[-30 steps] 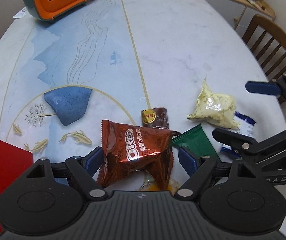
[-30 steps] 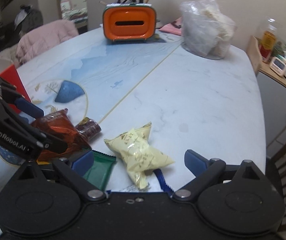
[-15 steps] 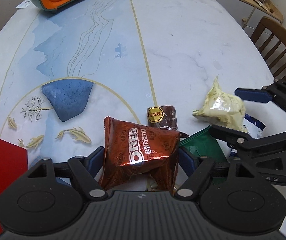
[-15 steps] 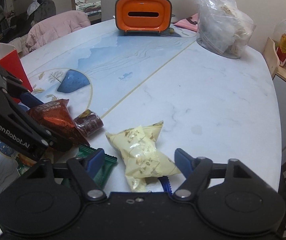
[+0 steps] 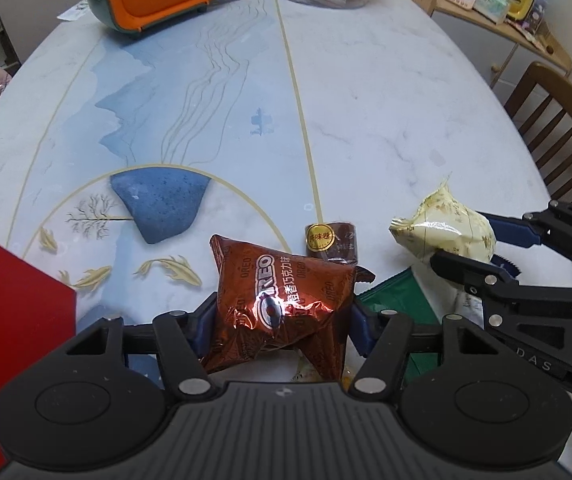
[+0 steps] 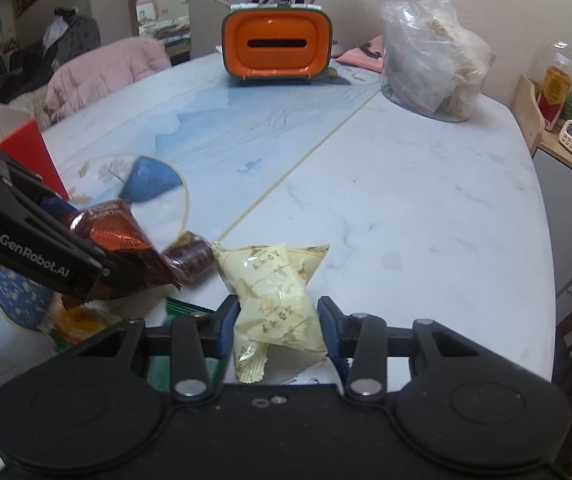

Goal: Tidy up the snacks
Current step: 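Carry the Oreo pack and cream packet over the box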

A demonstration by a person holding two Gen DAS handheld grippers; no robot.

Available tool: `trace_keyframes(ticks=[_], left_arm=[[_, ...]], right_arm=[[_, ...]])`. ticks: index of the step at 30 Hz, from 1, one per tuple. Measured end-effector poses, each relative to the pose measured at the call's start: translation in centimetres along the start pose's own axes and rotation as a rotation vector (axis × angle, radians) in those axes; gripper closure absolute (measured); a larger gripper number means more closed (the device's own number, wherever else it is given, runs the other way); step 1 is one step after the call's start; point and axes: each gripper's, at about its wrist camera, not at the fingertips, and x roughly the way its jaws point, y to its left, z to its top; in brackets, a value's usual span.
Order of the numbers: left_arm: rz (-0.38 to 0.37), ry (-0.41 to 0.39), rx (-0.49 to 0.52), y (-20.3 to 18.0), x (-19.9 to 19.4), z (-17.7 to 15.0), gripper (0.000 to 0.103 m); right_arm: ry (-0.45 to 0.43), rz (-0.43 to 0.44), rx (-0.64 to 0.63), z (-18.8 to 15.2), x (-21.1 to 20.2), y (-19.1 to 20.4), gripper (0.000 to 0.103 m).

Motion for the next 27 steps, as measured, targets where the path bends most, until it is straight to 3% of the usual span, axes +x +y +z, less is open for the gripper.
trace_keyframes(ticks=[15, 27], left_arm=[[-0.053, -0.096, -0.034, 1.5, -8.9, -2.6, 0.04], [-0.088, -0.188, 0.012, 4.6, -15.5, -5.4, 0.04]], right_arm=[[-0.078, 0.011, 0.055, 1.8, -8.1, 5.1, 0.063], [-0.132, -0.025, 0.084, 3.3, -13.4, 11.2, 0.063]])
